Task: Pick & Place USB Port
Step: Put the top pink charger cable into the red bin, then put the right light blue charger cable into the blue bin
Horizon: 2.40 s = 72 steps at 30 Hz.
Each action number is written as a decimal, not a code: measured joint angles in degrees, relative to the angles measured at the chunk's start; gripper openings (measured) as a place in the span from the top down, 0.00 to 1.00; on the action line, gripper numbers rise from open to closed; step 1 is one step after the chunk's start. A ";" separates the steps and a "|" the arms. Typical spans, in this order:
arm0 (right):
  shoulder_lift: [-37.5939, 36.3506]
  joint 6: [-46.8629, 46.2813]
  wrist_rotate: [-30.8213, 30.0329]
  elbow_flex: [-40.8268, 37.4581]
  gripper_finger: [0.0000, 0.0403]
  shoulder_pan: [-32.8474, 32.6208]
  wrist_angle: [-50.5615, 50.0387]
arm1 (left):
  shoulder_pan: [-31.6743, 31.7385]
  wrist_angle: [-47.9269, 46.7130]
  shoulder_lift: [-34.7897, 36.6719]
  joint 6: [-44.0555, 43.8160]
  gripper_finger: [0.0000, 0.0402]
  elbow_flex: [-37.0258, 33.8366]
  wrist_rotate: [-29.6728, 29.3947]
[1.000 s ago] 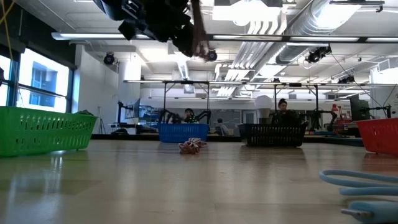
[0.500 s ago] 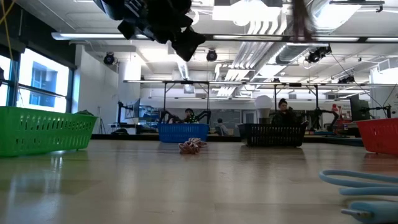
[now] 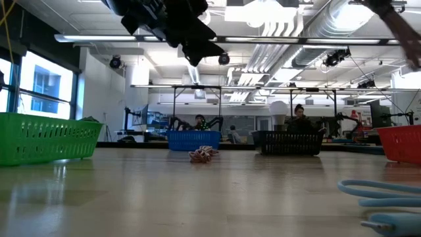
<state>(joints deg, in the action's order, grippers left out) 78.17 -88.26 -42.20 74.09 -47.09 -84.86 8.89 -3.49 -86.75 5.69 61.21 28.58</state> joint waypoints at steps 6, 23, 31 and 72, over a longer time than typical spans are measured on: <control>-0.80 -10.12 10.28 -1.66 0.95 0.94 -5.01 | -4.25 0.33 3.74 -2.42 0.46 0.02 -6.84; -7.15 -26.20 19.16 -24.08 0.95 1.23 0.03 | -19.80 -3.33 15.59 -0.98 0.46 0.07 -26.32; -8.46 -25.34 22.20 -28.68 0.95 2.89 6.46 | -20.55 -4.57 15.83 -1.46 0.46 0.04 -29.65; -2.44 62.62 21.48 -18.35 0.65 2.97 66.96 | -20.55 -12.66 15.79 -6.05 0.46 0.00 -29.12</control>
<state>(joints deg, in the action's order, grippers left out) 75.73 -25.64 -20.72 55.75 -44.12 -17.90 -11.66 -16.15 -70.96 -0.36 61.21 -0.54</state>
